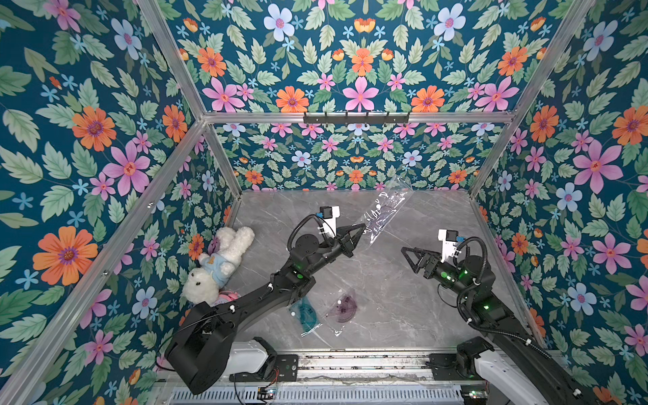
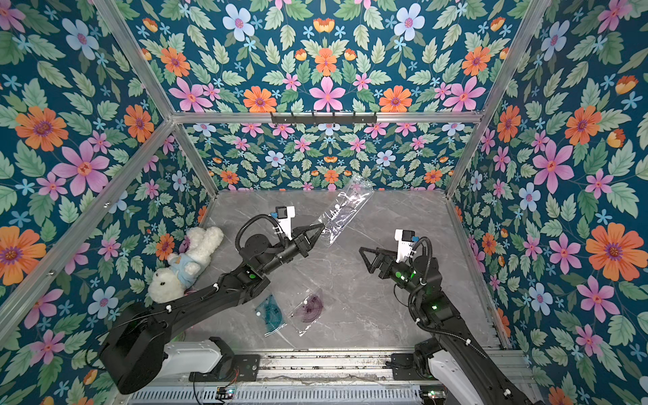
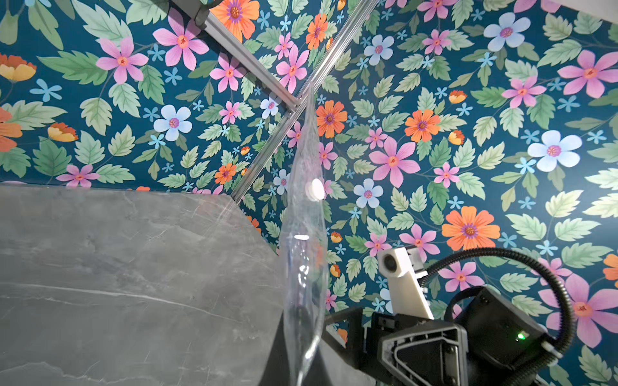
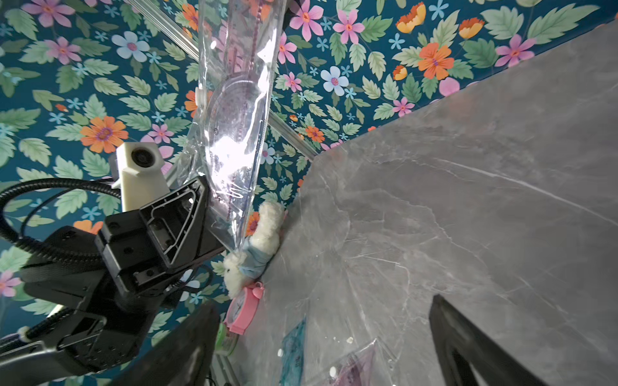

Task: Open the ruler set and take out the ruler
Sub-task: Open the ruler set bag.

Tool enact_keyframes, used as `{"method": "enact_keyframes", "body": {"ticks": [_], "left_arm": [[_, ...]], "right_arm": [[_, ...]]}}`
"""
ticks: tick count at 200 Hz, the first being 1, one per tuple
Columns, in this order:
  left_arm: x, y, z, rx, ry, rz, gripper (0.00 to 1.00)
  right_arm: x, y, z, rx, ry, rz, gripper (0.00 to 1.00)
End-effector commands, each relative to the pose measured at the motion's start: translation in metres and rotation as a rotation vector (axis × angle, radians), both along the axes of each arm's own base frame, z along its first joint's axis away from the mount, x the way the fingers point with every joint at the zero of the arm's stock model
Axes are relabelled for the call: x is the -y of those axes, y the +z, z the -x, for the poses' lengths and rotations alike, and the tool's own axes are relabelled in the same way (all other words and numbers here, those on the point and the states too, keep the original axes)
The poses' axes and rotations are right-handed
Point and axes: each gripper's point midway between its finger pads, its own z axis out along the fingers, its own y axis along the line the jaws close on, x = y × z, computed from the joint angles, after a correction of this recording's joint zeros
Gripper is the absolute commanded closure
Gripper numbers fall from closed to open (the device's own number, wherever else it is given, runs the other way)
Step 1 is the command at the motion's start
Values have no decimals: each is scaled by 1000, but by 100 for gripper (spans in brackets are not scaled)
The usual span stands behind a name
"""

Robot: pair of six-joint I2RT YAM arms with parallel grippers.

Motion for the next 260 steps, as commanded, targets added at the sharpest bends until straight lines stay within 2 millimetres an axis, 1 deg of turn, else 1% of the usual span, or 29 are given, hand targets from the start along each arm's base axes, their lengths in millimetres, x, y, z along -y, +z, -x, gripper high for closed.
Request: {"method": "enact_keyframes", "body": {"ticks": [1, 39, 62, 112, 128, 153, 179, 206, 224, 234, 260], "left_arm": [[3, 24, 5, 35, -43, 100, 100], [12, 22, 7, 19, -71, 109, 100], [19, 20, 12, 10, -96, 99, 100], [29, 10, 16, -14, -123, 71, 100], [33, 7, 18, -20, -136, 65, 100], [40, 3, 19, -27, -153, 59, 100], [45, 4, 20, -29, -173, 59, 100], [50, 2, 21, -36, -193, 59, 100], [51, 0, 22, -38, -197, 57, 100], [52, -2, 21, -41, -199, 54, 100], [57, -4, 22, -51, -216, 54, 100]], "right_arm": [[-7, 40, 3, 141, 55, -132, 1], [-11, 53, -3, 213, 72, -166, 1], [-15, 56, -12, 225, 74, -158, 1], [-19, 70, -28, 272, 65, -153, 1], [-20, 74, -33, 279, 59, -151, 3], [-22, 78, -39, 290, 58, -152, 14], [-25, 75, -45, 281, 68, -167, 31], [-25, 71, -49, 278, 62, -170, 39], [-24, 70, -50, 277, 52, -168, 48], [-23, 71, -50, 282, 46, -167, 51], [-22, 72, -50, 287, 37, -163, 62]]}}
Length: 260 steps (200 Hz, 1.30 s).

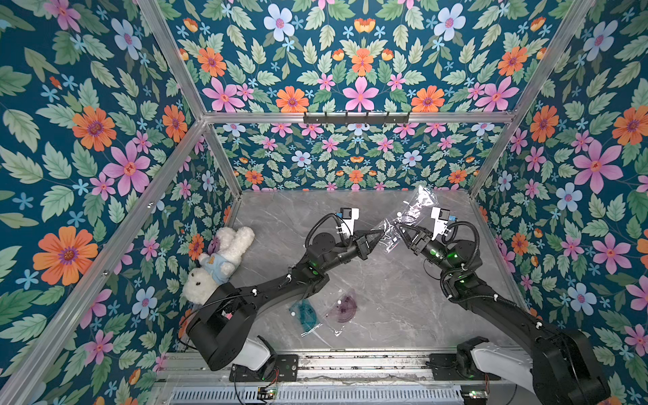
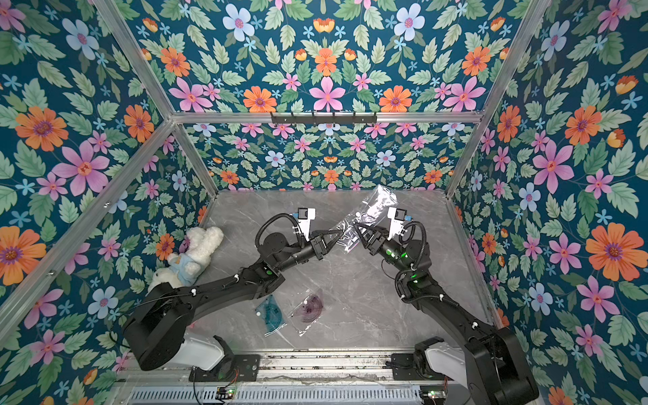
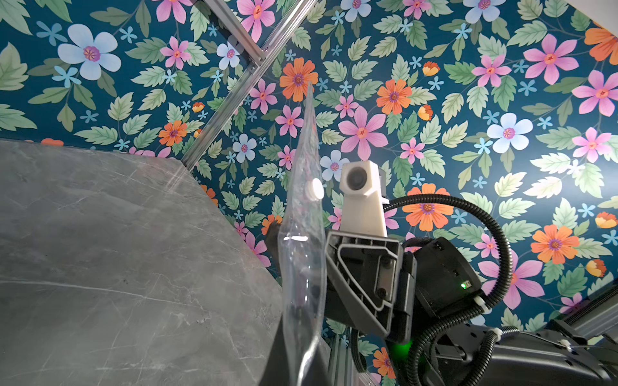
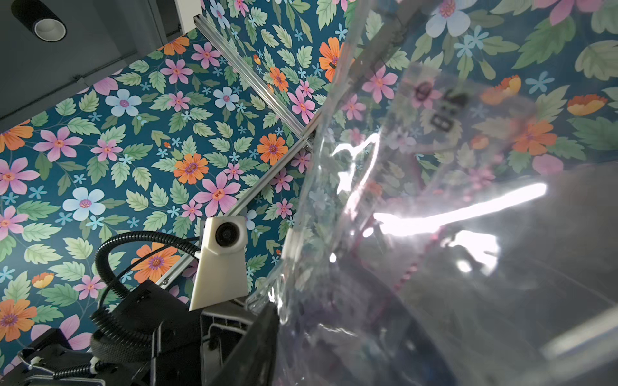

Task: Open the ruler set and take out the ruler
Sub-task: Open the ruler set bag.

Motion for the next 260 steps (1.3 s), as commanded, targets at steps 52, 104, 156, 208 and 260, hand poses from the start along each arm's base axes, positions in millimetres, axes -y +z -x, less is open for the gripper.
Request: {"method": "enact_keyframes", "body": {"ticks": [52, 104, 156, 208, 260], "left_arm": [[13, 10, 6, 16, -57, 37, 100], [3, 13, 4, 48, 2, 18, 74], [-28, 26, 6, 187, 149, -76, 48], [-65, 27, 3, 397, 349, -180, 31], [-37, 13, -18, 468, 326, -285, 6]], "right_arm": [[5, 16, 3, 62, -24, -16, 80], [12, 14, 8, 49, -65, 15, 87], [27, 7, 15, 2, -148, 85, 92], [40, -2, 30, -95, -190, 119, 96], [46, -11, 52, -186, -179, 208, 98]]}}
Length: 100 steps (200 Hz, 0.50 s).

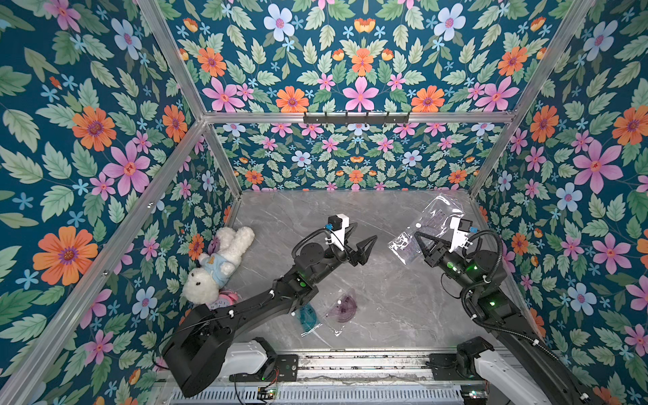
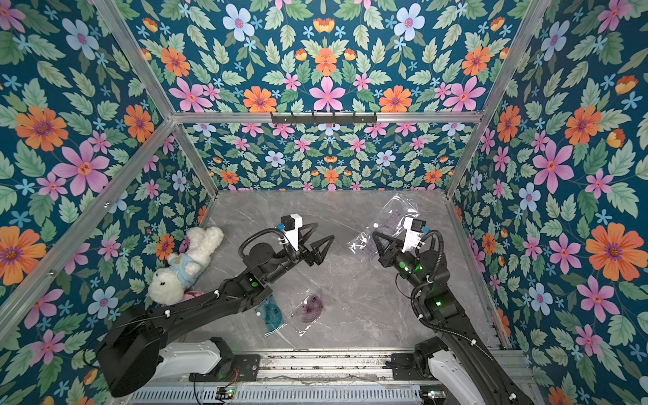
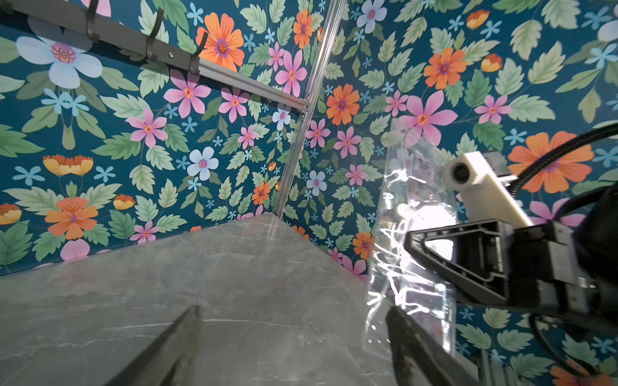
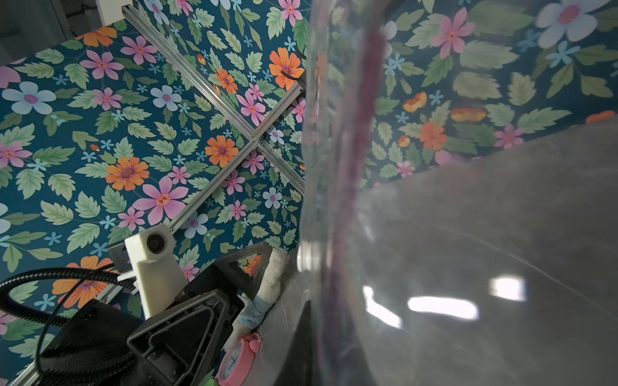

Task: Open the ruler set and take out the ruler
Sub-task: Open the ruler set bag.

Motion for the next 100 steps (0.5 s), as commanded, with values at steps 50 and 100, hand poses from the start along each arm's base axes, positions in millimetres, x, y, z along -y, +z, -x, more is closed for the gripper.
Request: {"method": "enact_keyframes", "body": {"ticks": [50, 100], "left_arm": [[20, 8, -27, -18, -24, 14, 1], [50, -8, -17, 18, -179, -147, 9]], "right_arm": [[10, -20, 19, -122, -12, 137, 98], [8, -27, 18, -155, 0, 156, 98]]}}
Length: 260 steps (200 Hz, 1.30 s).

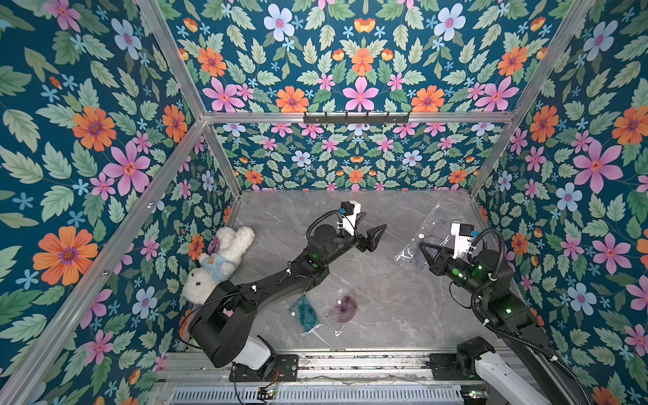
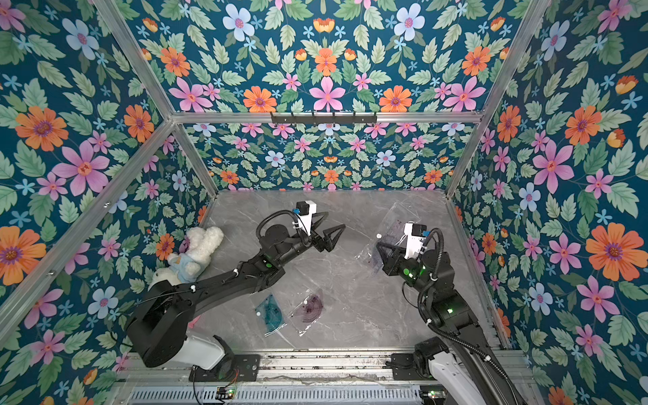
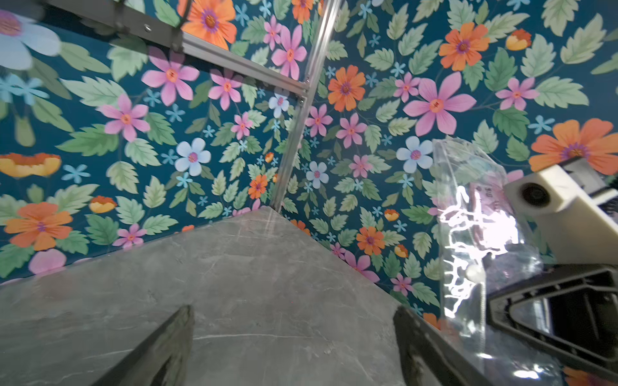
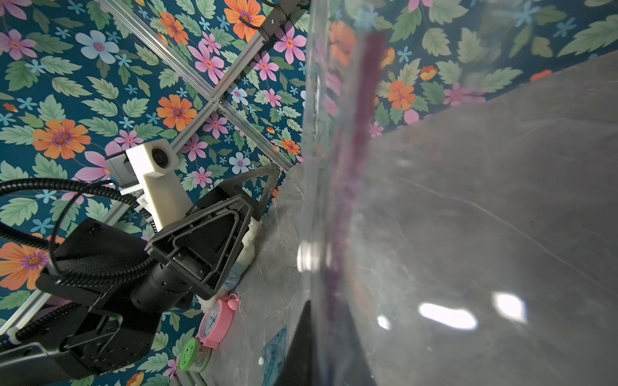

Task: Open the ruler set and take out the ruler
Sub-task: Open the ruler set bag.

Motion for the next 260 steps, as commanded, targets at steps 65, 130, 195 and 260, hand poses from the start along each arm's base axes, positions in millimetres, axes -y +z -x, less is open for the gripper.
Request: {"method": "enact_keyframes", "body": {"ticks": [65, 130, 195, 260], "left_arm": [[7, -29, 11, 199, 166, -506, 12], [44, -40, 43, 335, 119, -679, 15], [80, -36, 57, 348, 84, -688, 16], [89, -44, 39, 325, 177, -727, 32]], "right_arm": [[-6, -21, 0, -55, 34, 18, 98], [-6, -24, -2, -63, 35, 45, 98], [-3, -29, -11, -62, 8, 72, 99], [-2, -30, -8, -42, 14, 98, 100]]}}
